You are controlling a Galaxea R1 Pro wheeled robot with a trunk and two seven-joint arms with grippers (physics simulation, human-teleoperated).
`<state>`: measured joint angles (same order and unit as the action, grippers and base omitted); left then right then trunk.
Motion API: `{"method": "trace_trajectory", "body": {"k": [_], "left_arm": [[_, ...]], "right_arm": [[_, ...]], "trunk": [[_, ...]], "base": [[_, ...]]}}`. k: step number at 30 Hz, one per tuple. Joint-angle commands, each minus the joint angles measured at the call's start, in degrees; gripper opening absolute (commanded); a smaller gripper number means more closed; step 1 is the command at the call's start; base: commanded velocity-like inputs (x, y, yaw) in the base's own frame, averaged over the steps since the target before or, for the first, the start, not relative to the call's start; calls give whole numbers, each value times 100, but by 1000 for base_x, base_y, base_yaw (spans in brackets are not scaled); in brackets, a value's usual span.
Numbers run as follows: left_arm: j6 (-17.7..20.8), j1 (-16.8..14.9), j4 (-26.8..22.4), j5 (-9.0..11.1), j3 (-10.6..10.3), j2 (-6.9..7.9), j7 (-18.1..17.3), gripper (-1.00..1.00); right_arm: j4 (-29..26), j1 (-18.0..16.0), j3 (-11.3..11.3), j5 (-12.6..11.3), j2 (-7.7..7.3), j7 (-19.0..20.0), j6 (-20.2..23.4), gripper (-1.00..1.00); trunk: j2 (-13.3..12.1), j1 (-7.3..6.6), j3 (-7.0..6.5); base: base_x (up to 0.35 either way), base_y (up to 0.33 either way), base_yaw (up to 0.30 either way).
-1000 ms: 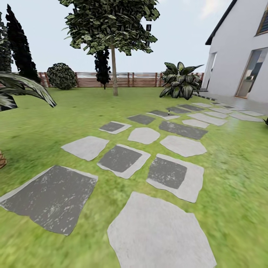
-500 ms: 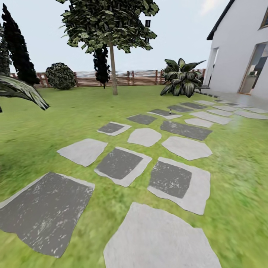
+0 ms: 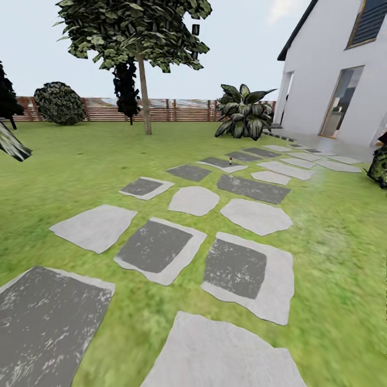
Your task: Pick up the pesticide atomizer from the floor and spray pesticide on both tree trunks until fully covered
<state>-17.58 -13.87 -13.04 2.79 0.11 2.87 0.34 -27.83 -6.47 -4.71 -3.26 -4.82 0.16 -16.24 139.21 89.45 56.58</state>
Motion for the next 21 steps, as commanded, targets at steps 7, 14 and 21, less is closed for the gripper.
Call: {"method": "trace_trajectory", "body": {"k": [7,14,21], "left_arm": [[-18,-2,3,29,-2,2,1,100],[-18,-3,3,29,-2,2,1,100],[-18,-2,3,29,-2,3,1,100]], "right_arm": [[5,-4,5,-34,7,2,-20,100],[5,-4,5,-34,6,2,-20,100],[5,-4,5,-34,7,2,-20,100]], "trunk": [[2,2,5],[2,2,5],[2,2,5]], "base": [[340,0,-33],[340,0,-1],[340,0,0]]}}
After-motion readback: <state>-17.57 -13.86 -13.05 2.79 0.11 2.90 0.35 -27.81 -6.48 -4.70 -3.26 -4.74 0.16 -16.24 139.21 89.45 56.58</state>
